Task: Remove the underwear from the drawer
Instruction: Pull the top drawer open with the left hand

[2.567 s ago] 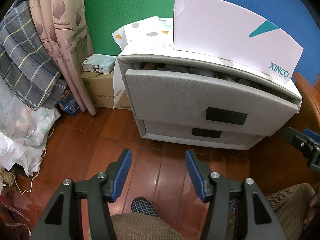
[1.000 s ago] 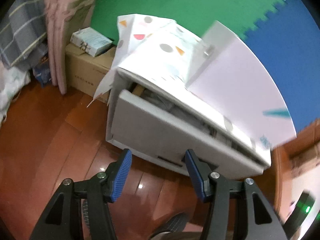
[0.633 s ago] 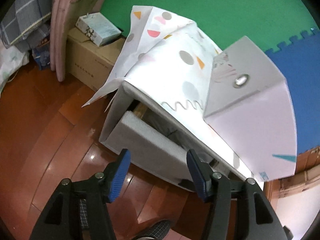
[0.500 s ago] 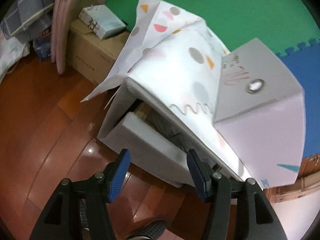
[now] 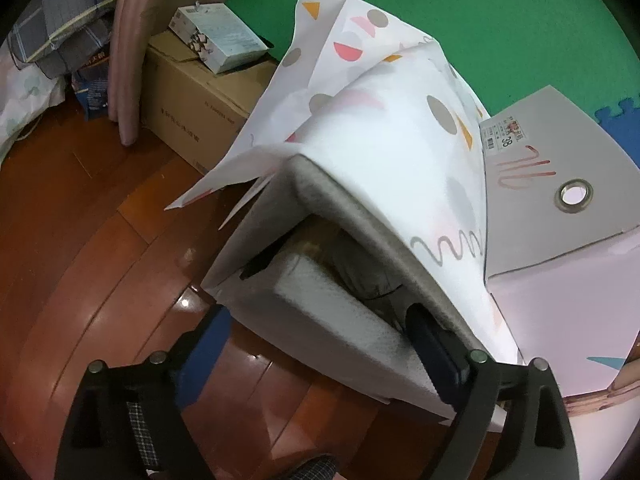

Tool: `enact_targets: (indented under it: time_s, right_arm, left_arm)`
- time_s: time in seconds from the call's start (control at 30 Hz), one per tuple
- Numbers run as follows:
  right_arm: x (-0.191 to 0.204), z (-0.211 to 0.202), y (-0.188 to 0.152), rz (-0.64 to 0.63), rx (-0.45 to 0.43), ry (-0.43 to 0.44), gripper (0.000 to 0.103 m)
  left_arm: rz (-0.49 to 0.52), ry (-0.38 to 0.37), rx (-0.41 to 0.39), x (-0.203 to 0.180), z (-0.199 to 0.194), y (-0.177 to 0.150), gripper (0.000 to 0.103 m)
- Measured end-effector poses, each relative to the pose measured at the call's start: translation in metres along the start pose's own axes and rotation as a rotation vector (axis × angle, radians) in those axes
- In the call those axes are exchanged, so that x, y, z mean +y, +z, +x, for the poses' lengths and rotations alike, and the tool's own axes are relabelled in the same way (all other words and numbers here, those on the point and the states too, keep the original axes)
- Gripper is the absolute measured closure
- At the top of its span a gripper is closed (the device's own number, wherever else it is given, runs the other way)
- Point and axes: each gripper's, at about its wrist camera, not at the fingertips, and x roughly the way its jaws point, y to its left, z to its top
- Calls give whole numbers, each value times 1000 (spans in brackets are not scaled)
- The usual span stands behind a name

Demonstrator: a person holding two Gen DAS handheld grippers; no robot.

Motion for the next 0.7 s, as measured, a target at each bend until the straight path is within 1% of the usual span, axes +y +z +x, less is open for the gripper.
enact_targets:
  time_s: [0.17, 0.3, 0.4, 0.53, 0.7]
  right_arm:
    - [-1, -1, 0, -5, -7, -6, 0]
    - [-3, -5, 0, -1, -26, -3, 0]
    - [-5, -10, -1, -2, -51, 5, 0]
    - [-4, -17, -3, -11, -83, 10, 0]
    - [-6, -20, -2, -15, -90, 10, 0]
  left_arm:
    - [81, 67, -1, -7, -8, -7, 11]
    - [141, 88, 31, -2, -17, -17, 10]
    - [222, 132, 49, -1, -28, -29, 10]
    - [292, 180, 83, 2, -39, -44, 10]
    - [374, 235, 113, 6, -53, -64, 10]
